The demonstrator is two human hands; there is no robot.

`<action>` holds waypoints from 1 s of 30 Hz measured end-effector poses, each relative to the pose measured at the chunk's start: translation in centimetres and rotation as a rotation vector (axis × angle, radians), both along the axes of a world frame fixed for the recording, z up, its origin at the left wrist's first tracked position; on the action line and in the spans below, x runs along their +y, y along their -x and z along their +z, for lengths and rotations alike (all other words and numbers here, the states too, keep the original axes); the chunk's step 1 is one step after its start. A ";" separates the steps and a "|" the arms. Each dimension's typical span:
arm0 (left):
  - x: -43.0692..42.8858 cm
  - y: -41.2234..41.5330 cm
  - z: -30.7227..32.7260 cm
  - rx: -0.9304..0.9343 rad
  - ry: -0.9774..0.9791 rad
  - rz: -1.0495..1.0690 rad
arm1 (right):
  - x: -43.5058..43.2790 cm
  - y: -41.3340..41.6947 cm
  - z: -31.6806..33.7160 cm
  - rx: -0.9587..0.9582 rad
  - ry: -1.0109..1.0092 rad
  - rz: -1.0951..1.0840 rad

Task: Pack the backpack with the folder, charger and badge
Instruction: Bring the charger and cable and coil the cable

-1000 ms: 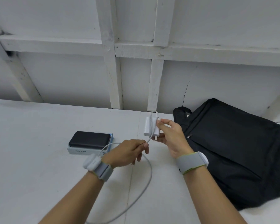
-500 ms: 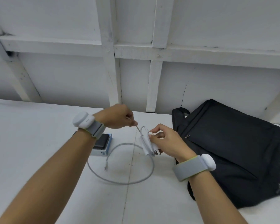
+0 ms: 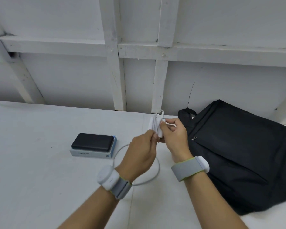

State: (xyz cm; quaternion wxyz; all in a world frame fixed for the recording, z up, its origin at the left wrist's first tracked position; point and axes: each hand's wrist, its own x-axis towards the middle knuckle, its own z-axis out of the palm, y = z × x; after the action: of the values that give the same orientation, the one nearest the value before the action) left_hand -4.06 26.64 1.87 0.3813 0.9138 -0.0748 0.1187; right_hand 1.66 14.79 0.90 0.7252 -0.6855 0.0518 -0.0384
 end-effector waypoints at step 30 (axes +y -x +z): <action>5.6 -7.2 7.9 0.316 -0.874 -0.270 | -1.3 1.4 0.9 -0.123 0.927 0.515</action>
State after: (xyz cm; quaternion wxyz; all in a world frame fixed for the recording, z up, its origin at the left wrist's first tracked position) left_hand 3.17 32.28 9.77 -0.0195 0.9774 -0.1766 -0.1148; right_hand 0.30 13.51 1.77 0.3341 -0.9210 -0.1830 0.0821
